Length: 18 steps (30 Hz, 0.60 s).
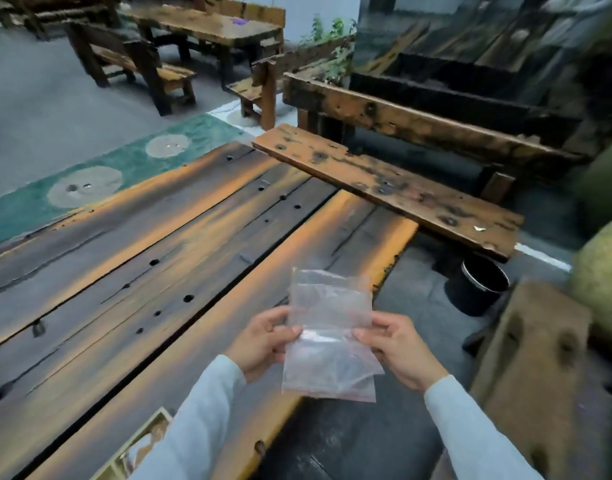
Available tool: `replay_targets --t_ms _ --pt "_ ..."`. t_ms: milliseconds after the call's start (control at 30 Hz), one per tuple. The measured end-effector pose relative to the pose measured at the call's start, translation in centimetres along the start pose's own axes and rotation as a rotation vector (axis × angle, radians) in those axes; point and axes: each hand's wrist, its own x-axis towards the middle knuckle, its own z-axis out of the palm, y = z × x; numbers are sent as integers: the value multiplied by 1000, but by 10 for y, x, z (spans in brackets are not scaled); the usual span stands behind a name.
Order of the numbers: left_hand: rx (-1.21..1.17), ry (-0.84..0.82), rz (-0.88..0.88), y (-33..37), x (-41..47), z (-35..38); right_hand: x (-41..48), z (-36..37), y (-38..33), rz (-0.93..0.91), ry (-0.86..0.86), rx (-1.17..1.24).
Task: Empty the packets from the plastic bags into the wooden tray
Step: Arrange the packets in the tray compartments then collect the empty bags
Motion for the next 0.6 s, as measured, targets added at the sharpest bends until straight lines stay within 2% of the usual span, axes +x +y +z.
replay_targets --t_ms 333,500,600 --pt "80 -261 -42 3 74 107 -47 -108 -12 -151 235 77" --pt "182 -329 -81 14 108 142 -50 -141 -20 -210 343 -41" --pt "152 -409 -175 28 132 160 -45 -161 -24 -237 434 -165"
